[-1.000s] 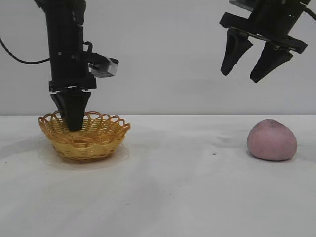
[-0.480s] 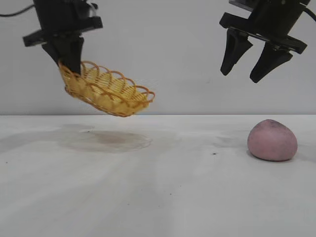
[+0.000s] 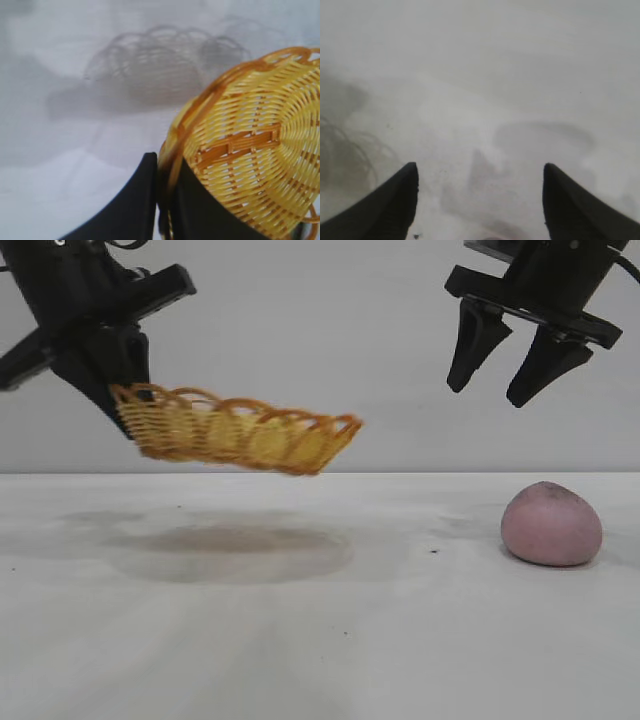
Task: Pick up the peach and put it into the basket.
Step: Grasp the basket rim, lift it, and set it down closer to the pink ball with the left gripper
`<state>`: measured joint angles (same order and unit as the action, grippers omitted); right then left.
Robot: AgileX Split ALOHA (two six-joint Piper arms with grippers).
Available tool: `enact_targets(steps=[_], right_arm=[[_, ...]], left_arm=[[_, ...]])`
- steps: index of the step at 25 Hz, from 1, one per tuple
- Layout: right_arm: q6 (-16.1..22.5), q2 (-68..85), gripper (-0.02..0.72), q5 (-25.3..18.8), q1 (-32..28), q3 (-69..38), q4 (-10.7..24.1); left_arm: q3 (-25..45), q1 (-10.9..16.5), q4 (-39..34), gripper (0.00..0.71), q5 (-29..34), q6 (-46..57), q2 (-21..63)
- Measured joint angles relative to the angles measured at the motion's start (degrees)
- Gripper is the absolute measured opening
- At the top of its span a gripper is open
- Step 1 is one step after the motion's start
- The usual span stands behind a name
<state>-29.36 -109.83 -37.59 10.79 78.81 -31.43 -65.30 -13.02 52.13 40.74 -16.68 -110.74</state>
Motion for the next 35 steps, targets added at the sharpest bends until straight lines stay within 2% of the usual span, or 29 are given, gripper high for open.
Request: enact_targets(steps=[3, 7, 18, 19, 20, 25, 27, 35], right_arm=[[0.0, 0.0, 0.438, 0.0, 0.0, 0.0, 0.0], [0.0, 0.0, 0.438, 0.0, 0.0, 0.0, -0.1], [0.0, 0.0, 0.438, 0.0, 0.0, 0.0, -0.1], [0.0, 0.0, 0.438, 0.0, 0.0, 0.0, -0.1], [0.0, 0.0, 0.438, 0.0, 0.0, 0.0, -0.1], [0.0, 0.0, 0.438, 0.0, 0.0, 0.0, -0.1], [0.0, 0.0, 0.438, 0.0, 0.0, 0.0, -0.1], [0.0, 0.0, 0.438, 0.0, 0.0, 0.0, -0.1]], left_arm=[[0.9, -2.7, 1.5, 0.000, -5.9, -0.1, 0.0], [1.0, -5.7, 2.5, 0.000, -10.8, -0.3, 0.0], [1.0, -7.7, 5.9, 0.000, -11.6, -0.3, -3.6], [1.0, -7.7, 6.0, 0.050, -11.9, -0.3, -3.6], [1.0, -7.7, 6.2, 0.050, -12.0, -0.3, -3.6], [1.0, -7.7, 8.0, 0.272, -12.3, -0.3, -3.6], [1.0, -7.7, 8.5, 0.334, -12.3, -0.3, -3.6], [1.0, -7.7, 7.3, 0.326, -9.5, -6.0, -3.3]])
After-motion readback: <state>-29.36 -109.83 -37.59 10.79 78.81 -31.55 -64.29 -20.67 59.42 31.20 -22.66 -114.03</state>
